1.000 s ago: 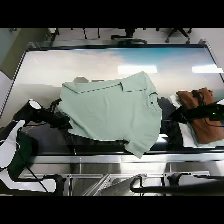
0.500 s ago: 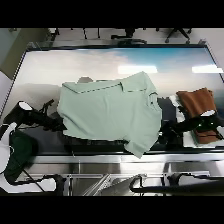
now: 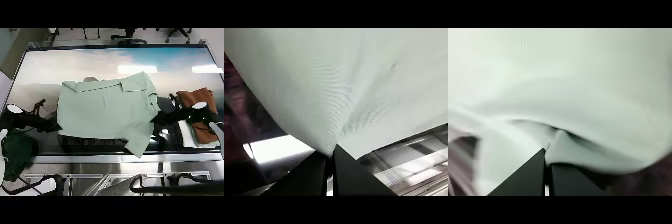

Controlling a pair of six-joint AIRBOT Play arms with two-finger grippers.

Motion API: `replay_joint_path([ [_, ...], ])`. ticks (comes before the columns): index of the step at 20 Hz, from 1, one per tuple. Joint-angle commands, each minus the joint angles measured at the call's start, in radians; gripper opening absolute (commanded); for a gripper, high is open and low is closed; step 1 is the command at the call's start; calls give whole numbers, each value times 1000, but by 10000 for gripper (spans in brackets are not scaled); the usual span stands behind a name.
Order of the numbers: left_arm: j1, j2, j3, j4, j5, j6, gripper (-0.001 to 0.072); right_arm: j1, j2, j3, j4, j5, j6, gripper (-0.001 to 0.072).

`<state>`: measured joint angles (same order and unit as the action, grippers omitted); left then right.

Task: Fold the shirts.

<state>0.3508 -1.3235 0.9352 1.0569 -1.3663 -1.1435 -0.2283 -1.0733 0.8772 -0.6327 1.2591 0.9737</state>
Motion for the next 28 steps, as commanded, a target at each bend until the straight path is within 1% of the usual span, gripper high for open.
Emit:
replay_joint_path([
  [1,9,156,159,-135,-103,-9,11,-29,157,217,186,111,-1,14],
  [2,17,224,249,-231,-127,-9,11,-44,225,302,221,107,-1,14],
  [4,41,348,432,-422,-119,-9,11,-66,349,472,261,79,-1,14],
  [5,60,406,533,-488,-101,-9,11,-71,404,548,259,39,-1,14],
  [6,77,456,634,-512,-86,-10,11,-76,451,616,259,-5,-1,14],
  [9,136,565,871,-491,-48,-10,11,-75,534,810,250,-121,-2,14],
  [10,147,581,940,-444,-39,-23,11,-75,541,867,240,-141,-2,13],
  [12,114,574,1068,-254,-34,-83,11,-75,530,970,185,-167,-2,13],
  [14,14,518,1176,-23,-50,-147,11,-75,504,1015,113,-181,-1,13],
  [16,-125,455,1192,163,-70,-159,11,-75,449,1014,108,-151,0,13],
  [19,-302,359,1047,312,-56,-140,11,-75,294,1004,119,-66,25,13],
  [21,-343,261,945,337,-6,-140,12,-54,175,948,130,-27,23,13],
  [23,-344,128,858,336,73,-137,12,0,45,850,126,-35,-13,13],
  [24,-344,58,829,336,105,-121,11,32,-27,801,109,-64,-34,13],
  [25,-344,-26,810,336,120,-88,11,53,-92,769,90,-98,-48,13],
  [26,-344,-112,810,334,119,-67,11,73,-178,753,56,-141,-50,13],
  [28,-342,-308,859,330,93,-58,11,80,-320,754,53,-203,-50,13],
])
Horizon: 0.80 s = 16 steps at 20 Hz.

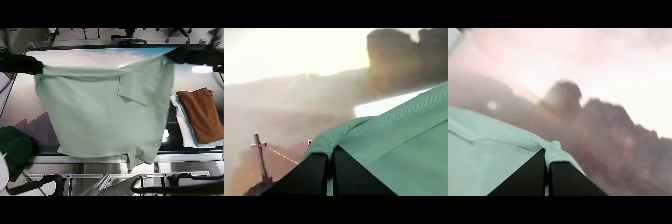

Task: Fold the shirts.

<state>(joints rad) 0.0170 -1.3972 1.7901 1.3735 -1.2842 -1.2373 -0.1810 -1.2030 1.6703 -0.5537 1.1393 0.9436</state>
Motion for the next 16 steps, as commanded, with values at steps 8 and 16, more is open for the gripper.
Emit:
replay_joint_path([
  [8,37,-684,277,-55,-37,35,12,31,-390,-39,-56,-256,-57,12],
  [16,73,-708,220,-57,33,112,12,34,-397,-82,-262,-142,-1,12],
])
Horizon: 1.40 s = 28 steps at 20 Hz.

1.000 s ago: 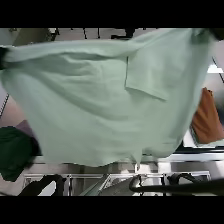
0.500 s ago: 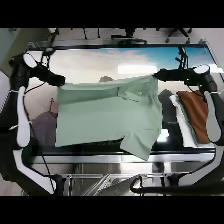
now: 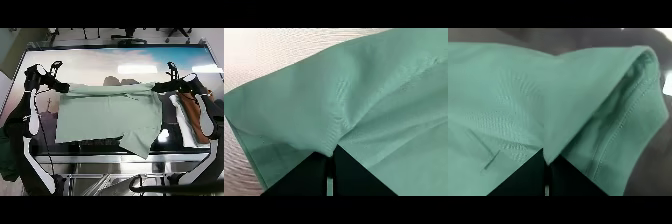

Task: Fold the shirts.

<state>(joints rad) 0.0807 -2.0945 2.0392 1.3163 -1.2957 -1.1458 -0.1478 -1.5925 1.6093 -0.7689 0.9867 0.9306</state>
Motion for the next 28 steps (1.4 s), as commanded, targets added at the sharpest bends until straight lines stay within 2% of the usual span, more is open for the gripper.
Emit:
replay_joint_path([
  [1,9,-11,-47,0,58,21,12,1,-13,-24,-47,10,13,12],
  [5,5,-11,-39,-2,60,17,12,18,-16,-23,-21,-1,12,14],
  [6,4,-11,-19,-2,37,-5,41,21,-12,-22,-10,8,12,66],
  [7,4,-10,11,-2,2,-38,296,26,-3,-22,-5,18,13,244],
  [8,6,-10,38,0,-38,-79,546,26,13,-21,-6,37,33,306],
  [9,13,-3,57,0,-85,-118,611,21,37,-21,-6,57,56,306],
  [12,53,93,-26,-3,-183,-203,611,-23,159,-22,-61,166,154,306],
  [16,152,305,-365,-11,-254,-217,610,-121,354,-118,-219,324,268,300],
  [18,211,430,-598,-13,-220,-212,610,-164,466,-251,-309,333,307,299],
  [21,288,548,-879,-11,-167,-177,610,-261,617,-473,-320,330,359,289],
  [26,335,583,-1071,-126,-33,-113,610,-315,716,-738,-319,312,389,292],
  [27,332,582,-1086,-148,-9,-100,610,-312,715,-778,-304,311,399,309],
  [28,325,580,-1094,-161,11,-89,610,-310,715,-823,-269,301,398,394],
])
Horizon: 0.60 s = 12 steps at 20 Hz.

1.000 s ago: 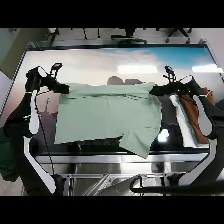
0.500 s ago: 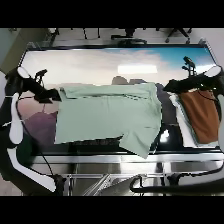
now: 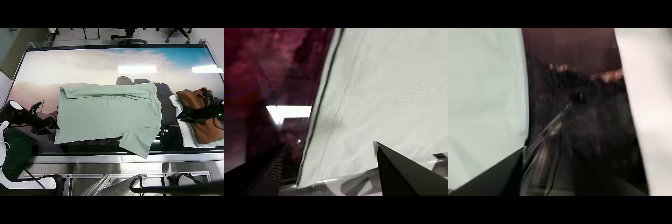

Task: Fold the shirts.

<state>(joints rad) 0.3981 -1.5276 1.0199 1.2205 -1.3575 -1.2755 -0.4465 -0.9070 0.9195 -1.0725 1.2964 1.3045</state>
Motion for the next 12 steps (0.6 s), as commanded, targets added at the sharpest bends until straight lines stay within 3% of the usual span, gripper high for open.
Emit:
replay_joint_path([
  [1,0,8,-74,-70,79,42,610,-11,29,-180,81,-23,11,456],
  [5,-36,-52,-34,-158,35,76,609,48,29,-325,180,-85,-52,457],
  [6,-47,-71,-27,-209,16,99,539,77,29,-349,180,-103,-52,457],
  [8,-65,-104,3,-278,-35,152,158,140,26,-377,180,-121,-51,457],
  [9,-74,-116,24,-287,-59,154,34,170,20,-381,180,-135,-51,457],
  [12,-97,-126,86,-291,-95,153,14,244,-24,-381,211,-190,-48,457],
])
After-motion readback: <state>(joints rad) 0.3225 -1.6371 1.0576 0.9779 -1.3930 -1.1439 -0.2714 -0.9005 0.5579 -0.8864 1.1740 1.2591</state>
